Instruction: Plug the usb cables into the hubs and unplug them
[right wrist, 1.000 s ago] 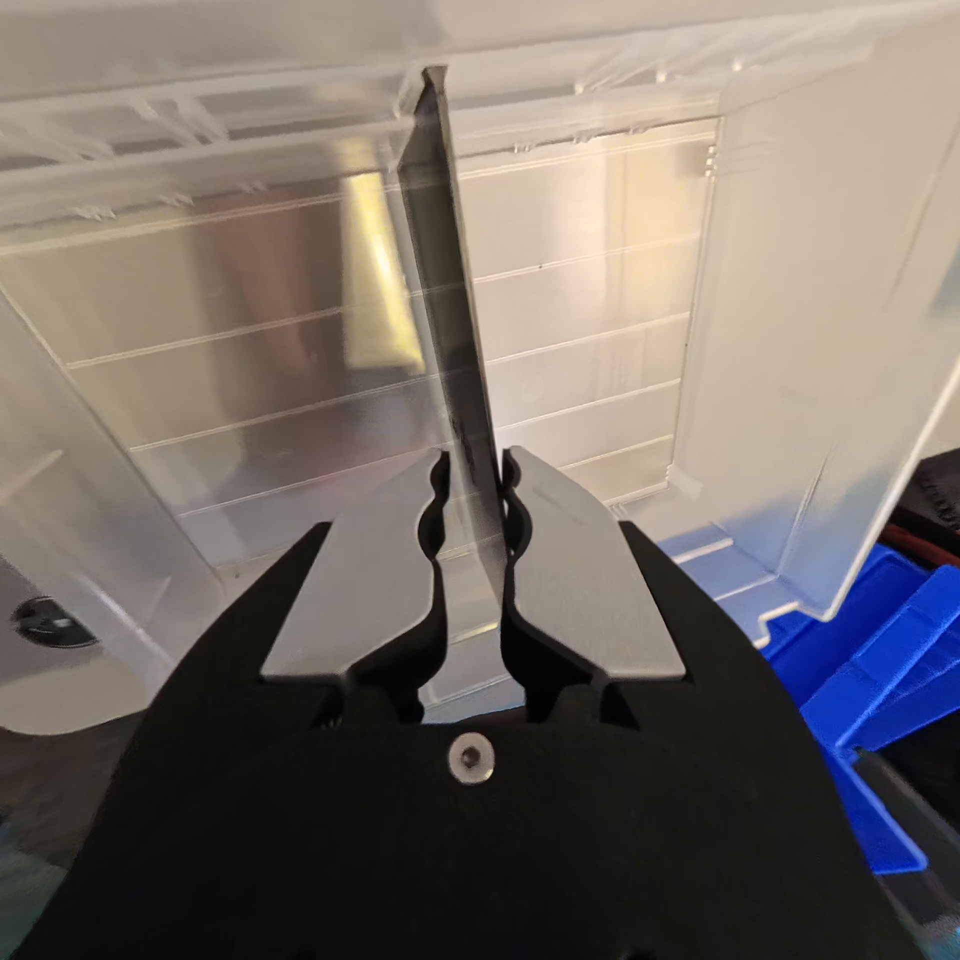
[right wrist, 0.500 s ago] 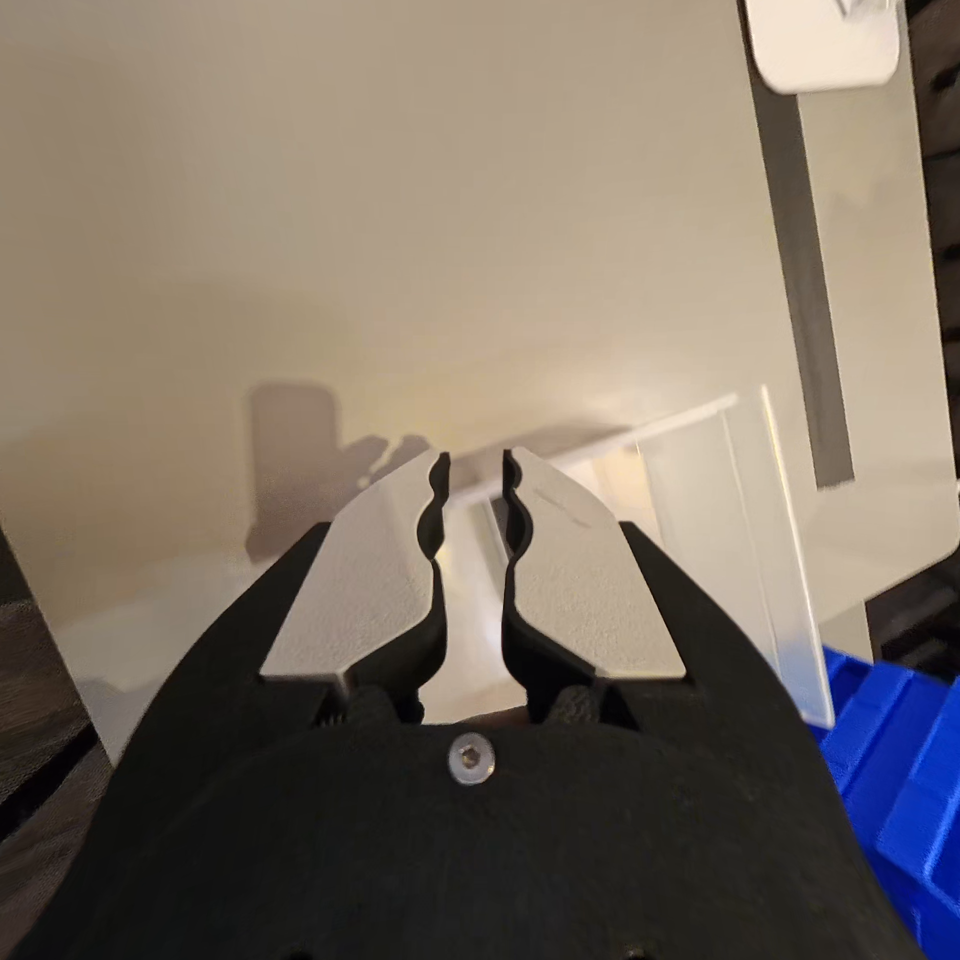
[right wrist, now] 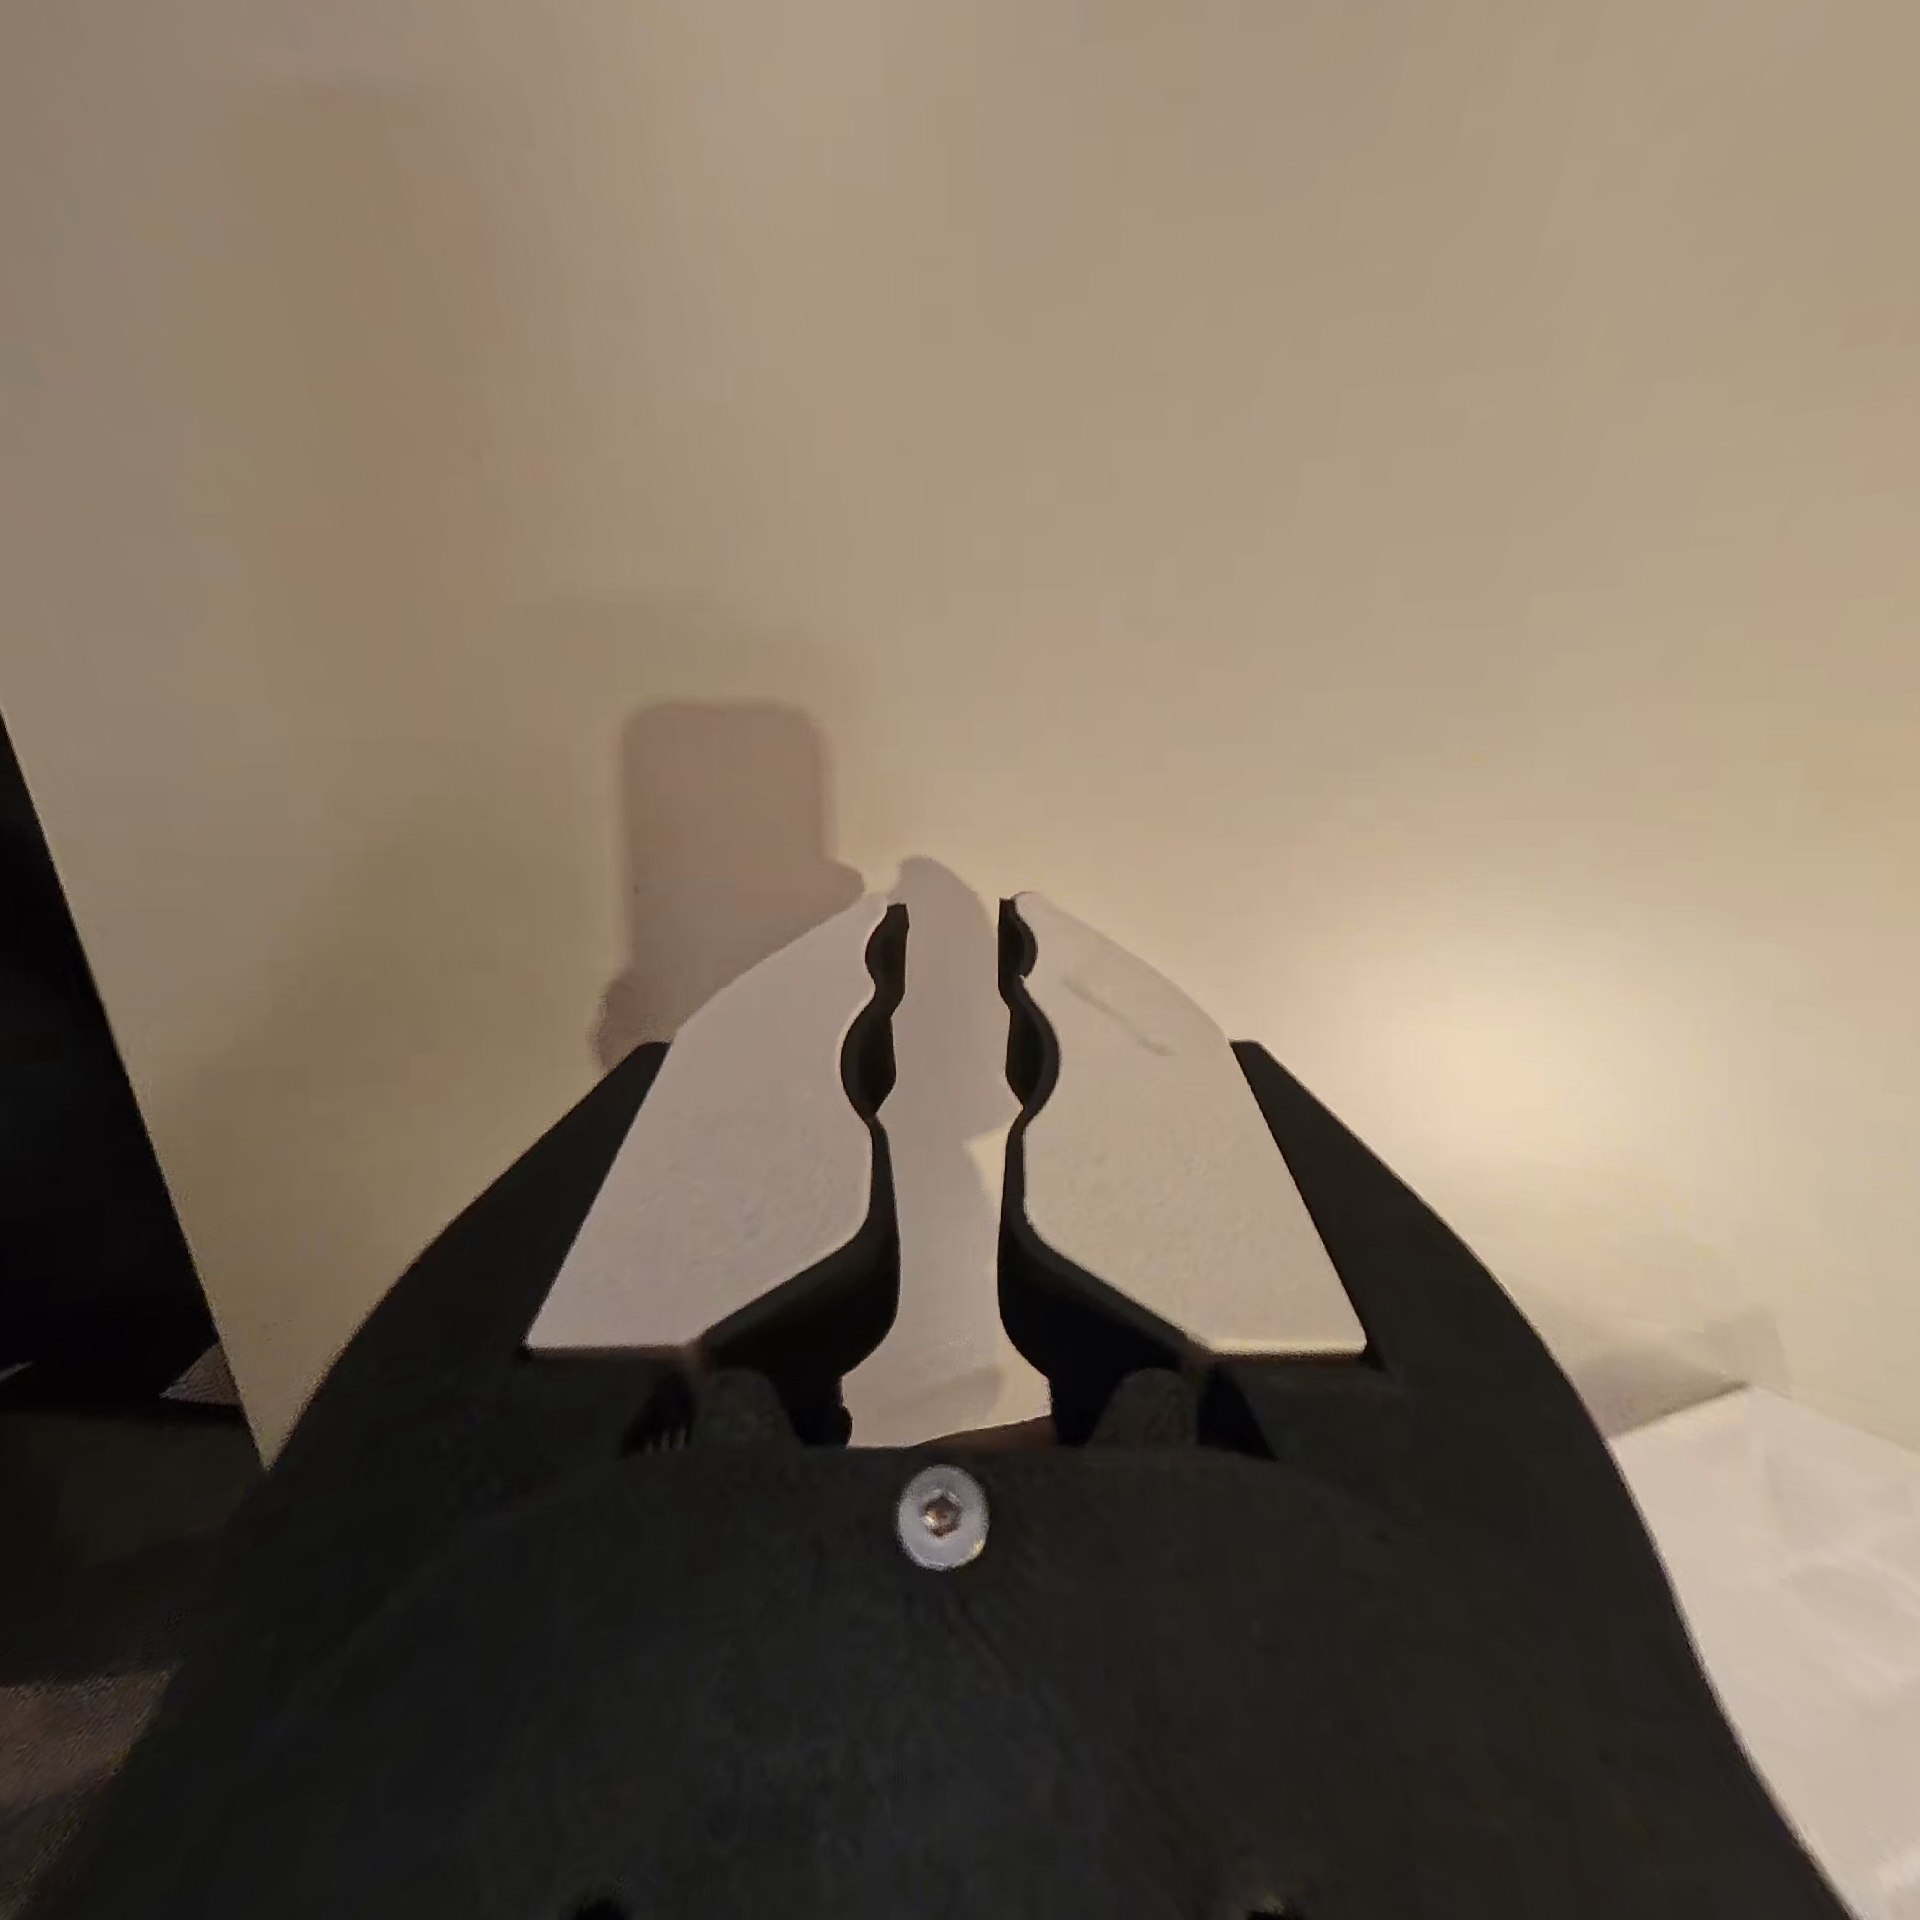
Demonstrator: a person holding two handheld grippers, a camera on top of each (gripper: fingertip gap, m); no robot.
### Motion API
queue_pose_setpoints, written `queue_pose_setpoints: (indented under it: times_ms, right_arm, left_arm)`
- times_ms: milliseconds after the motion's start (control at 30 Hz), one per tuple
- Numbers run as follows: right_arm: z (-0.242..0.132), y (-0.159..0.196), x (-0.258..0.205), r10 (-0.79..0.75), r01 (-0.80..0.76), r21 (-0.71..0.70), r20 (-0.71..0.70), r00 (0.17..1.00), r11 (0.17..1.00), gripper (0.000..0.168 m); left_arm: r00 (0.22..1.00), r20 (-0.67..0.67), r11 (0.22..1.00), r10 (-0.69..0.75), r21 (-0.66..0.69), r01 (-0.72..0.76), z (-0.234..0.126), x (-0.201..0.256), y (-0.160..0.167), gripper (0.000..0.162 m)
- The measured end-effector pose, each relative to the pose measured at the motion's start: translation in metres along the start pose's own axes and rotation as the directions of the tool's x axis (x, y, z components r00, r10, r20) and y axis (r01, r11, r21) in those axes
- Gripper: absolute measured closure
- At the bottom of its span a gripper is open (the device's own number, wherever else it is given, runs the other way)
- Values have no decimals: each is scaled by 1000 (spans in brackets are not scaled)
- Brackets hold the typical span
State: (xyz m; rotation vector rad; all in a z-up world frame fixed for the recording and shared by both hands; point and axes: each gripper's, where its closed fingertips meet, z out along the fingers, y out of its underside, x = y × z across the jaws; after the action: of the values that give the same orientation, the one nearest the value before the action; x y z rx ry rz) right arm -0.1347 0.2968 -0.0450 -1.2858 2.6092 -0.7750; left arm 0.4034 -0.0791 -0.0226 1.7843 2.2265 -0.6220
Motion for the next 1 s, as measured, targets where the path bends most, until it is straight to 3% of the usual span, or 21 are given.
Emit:
queue_pose_setpoints:
  times_ms: [233,333,500,667,833,1000]
  right_arm:
    - [26,6,-10,27,-27,36,5,1000,999,153]
    - [29,2,-11,61,-61,99,-2,998,993,154]
    - [36,0,-11,77,-74,150,-13,997,986,156]
    - [41,-6,-5,79,-74,192,-16,997,979,156]
    - [46,-16,6,84,-76,241,-23,996,968,156]
    - [47,-38,21,85,-67,304,-44,995,950,156]
  left_arm:
    - [1000,10,994,-16,-111,17,13,0,7,125]
    - [999,34,995,-21,-93,24,3,-5,7,125]
    - [993,116,996,-26,-77,35,-40,-23,7,125]
    - [953,301,997,-42,-42,58,-103,-60,-3,125]
    - [902,425,994,-74,104,32,-165,-75,-49,125]
    - [890,451,948,-64,305,-87,-209,-49,-141,125]
